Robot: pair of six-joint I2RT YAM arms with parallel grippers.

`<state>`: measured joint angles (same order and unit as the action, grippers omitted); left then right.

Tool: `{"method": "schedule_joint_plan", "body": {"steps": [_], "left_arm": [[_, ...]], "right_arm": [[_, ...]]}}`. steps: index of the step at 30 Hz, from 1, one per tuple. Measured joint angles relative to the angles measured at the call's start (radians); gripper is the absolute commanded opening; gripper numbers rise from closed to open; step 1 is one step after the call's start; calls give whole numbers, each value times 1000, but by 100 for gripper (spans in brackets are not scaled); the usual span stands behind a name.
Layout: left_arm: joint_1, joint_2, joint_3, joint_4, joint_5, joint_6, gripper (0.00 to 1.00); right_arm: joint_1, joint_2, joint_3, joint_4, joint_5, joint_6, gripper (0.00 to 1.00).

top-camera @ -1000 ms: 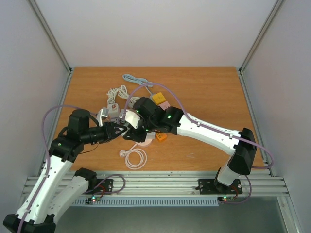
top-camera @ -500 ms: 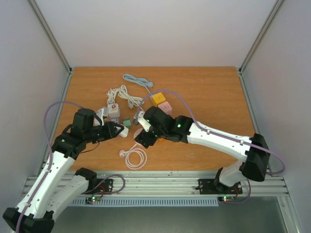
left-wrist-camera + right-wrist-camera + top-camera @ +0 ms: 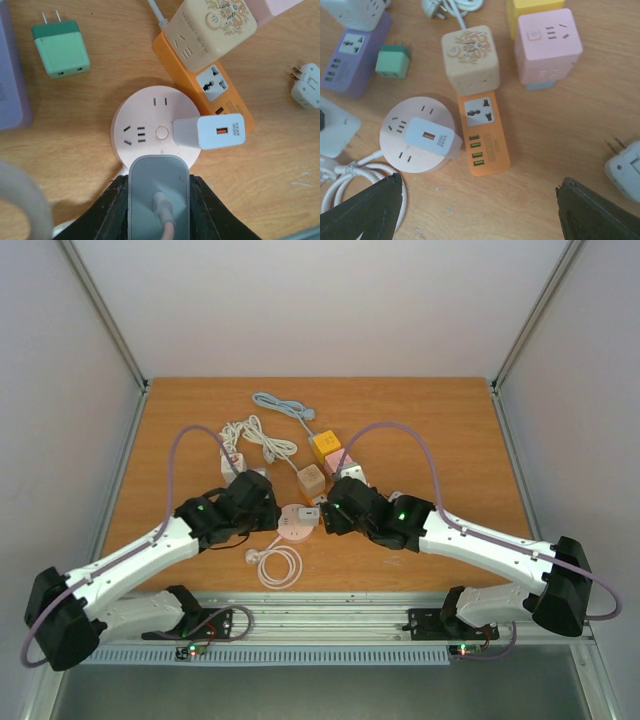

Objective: Insert the plug

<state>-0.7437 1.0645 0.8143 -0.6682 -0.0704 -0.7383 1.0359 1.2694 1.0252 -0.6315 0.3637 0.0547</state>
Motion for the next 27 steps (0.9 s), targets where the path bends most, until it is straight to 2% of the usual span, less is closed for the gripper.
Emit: {"method": "schedule_joint_plan", "body": {"steps": [6,13,27], "left_arm": [[-35,74,-56,126,-80,-13,9],[-39,158,-104,245,-87,14,9],[-51,220,-106,318,-120,46,8]], "right_arm": [[0,-25,-27,-24,33,97,86],[0,-33,-43,-38,49,127,86],[-1,-31,-44,-51,59,132,87]]}}
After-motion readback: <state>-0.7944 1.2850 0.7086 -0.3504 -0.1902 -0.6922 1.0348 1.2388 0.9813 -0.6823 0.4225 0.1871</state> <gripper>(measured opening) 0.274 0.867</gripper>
